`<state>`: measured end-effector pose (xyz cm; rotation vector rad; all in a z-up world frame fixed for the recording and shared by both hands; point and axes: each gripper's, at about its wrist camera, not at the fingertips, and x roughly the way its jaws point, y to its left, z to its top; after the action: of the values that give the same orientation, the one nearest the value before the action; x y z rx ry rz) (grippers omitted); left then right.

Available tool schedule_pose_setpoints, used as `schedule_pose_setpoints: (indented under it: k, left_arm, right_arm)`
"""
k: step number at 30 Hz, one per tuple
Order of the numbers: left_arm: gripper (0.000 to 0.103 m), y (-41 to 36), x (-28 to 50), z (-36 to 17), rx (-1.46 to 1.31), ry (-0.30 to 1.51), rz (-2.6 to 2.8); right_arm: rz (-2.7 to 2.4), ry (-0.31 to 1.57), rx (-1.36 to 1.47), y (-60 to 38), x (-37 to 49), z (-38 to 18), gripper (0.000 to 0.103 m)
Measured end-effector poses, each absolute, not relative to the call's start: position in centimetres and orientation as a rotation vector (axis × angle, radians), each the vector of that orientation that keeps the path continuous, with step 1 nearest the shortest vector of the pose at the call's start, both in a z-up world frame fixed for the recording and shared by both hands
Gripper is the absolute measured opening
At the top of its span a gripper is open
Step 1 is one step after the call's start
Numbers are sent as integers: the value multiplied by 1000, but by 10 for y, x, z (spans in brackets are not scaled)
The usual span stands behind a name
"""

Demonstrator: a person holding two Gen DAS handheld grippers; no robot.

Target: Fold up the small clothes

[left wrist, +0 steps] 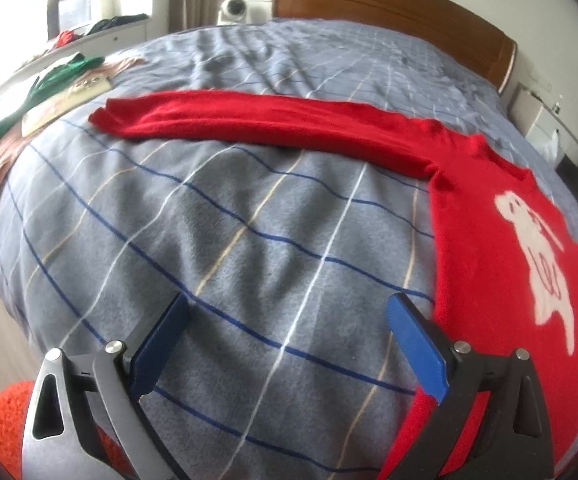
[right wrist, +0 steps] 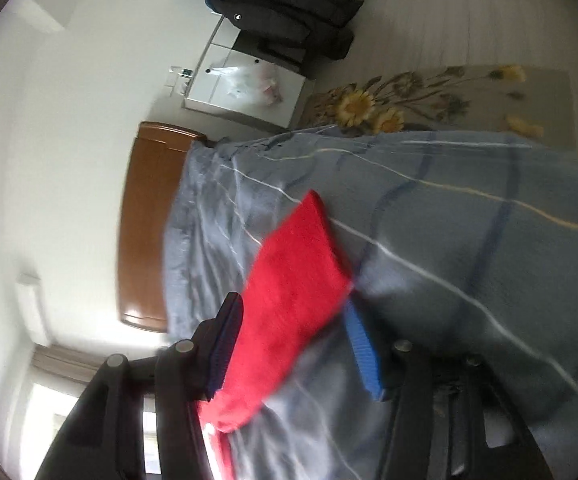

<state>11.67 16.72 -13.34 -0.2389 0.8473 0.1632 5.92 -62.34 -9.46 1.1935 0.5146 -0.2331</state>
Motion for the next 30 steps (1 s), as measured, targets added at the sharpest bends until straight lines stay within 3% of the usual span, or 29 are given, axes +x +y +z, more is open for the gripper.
schedule_pose_setpoints:
  k: [3, 6, 7, 11, 14, 20, 26, 28, 30]
  left_arm:
    - [100, 163, 117, -134, -215, 847, 177]
    - [100, 159, 116, -134, -192, 849, 180]
    - [100, 158, 116, -134, -183, 848, 180]
    - [100, 159, 116, -134, -178, 847, 177]
    - [100, 161, 119, -133, -195, 842, 174]
    - [100, 165, 123, -131, -234, 839, 155]
    - [100, 166, 123, -132, -222, 831, 145]
    - [100, 166, 123, -133, -204, 834, 148]
    - [100, 166, 124, -133, -194, 835, 147]
  right_arm:
    - [-250, 543, 1147, -622, 76, -92, 49]
    - [-303, 615, 1064, -616, 82, -95, 22]
    - [-327, 642, 1029, -614, 84, -95, 5]
    - [-368, 647, 861, -599, 92, -67, 5]
    - [-271, 627, 691, -555, 120, -16, 5]
    - [81, 607, 436, -386, 200, 70, 5]
    - [365, 668, 281, -197, 257, 57, 5]
    - [400, 707, 206, -140, 265, 31, 9]
    - [460, 812, 209, -92, 273, -9, 54]
